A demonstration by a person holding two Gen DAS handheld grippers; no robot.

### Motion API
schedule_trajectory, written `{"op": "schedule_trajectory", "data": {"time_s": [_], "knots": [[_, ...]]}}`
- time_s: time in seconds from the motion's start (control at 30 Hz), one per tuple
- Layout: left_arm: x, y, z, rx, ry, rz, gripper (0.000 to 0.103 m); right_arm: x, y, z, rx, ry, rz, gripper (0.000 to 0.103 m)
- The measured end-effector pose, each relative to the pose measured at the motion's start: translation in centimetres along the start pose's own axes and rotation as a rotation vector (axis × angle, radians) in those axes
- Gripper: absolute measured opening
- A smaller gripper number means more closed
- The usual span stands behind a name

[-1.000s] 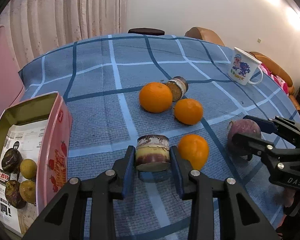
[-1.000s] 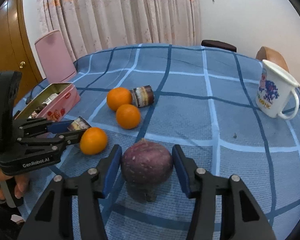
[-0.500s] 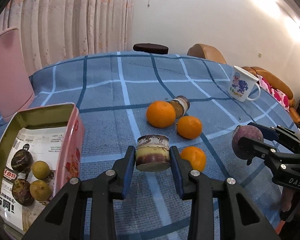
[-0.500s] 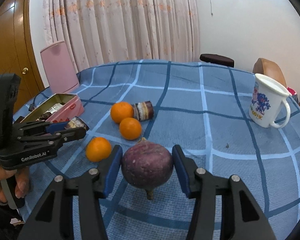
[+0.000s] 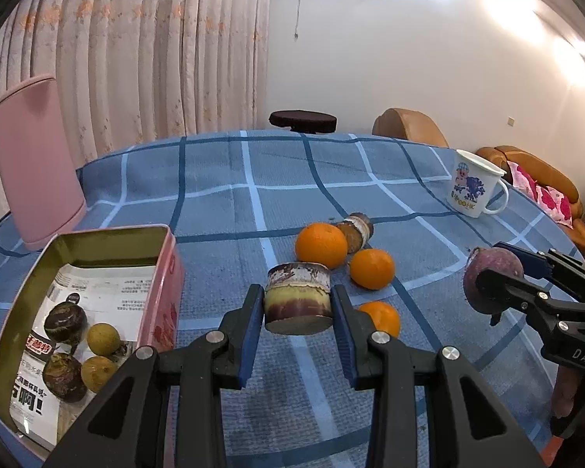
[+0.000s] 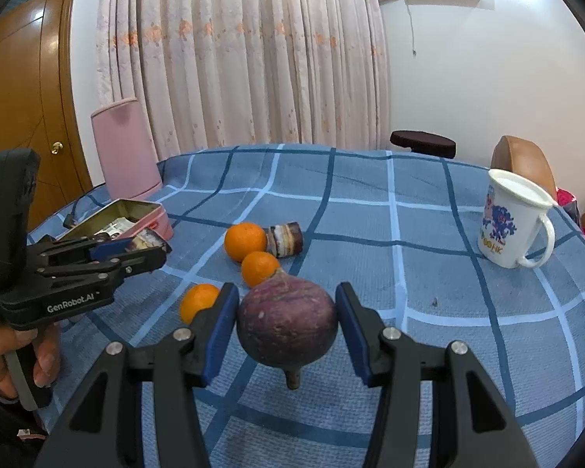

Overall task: Organize fruits
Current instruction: 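Lift the purple fruit with the right gripper while the left lifts the jar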

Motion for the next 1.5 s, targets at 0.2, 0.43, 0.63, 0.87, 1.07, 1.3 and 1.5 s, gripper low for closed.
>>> {"op": "schedule_trajectory", "data": {"time_s": [0.2,0.43,0.63,0.87,1.07,1.3,1.5], "knots": [[-0.6,-0.2,0.0,-0.009,0.033,-0.012,0.036,-0.7,-0.1,-0.1,-0.003,0.041,0.006,0.054],[-1.6,-0.2,-0.1,-0.009,0.093,-0.038,0.036,-1.4,-0.4,-0.2,-0.014,0.084,0.003,0.054],[-2.2,-0.5,-0.2,-0.018,0.125,-0.04,0.036,-1.8,-0.9,-0.3,-0.029,0.109,0.008,0.054],[-2.7,-0.5,-0.2,-0.02,0.149,-0.047,0.036,-1.3,-1.7,-0.5,-0.048,0.102,0.001,0.054],[-2.9,-0.6,-0.1,-0.024,0.156,-0.048,0.036,-0.6,-2.3,-0.7,-0.052,0.089,-0.031,0.054],[-3.0,-0.8,-0.1,-0.027,0.156,-0.058,0.036,-0.3,-2.6,-0.8,-0.058,0.083,-0.037,0.054],[-3.3,-1.4,0.0,-0.035,0.147,-0.076,0.036,0.0,-3.3,-1.5,-0.068,0.08,-0.058,0.054]]}}
Point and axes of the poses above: each gripper's, at about its wrist camera, not at the fingertips, and x roughly the way its jaws point, y to its right, z to its underside, the point moved 3 cm from there along x, roughly the way its jaws point, and after that the axes turned 4 degrees about -x, right-handed, at the moved point
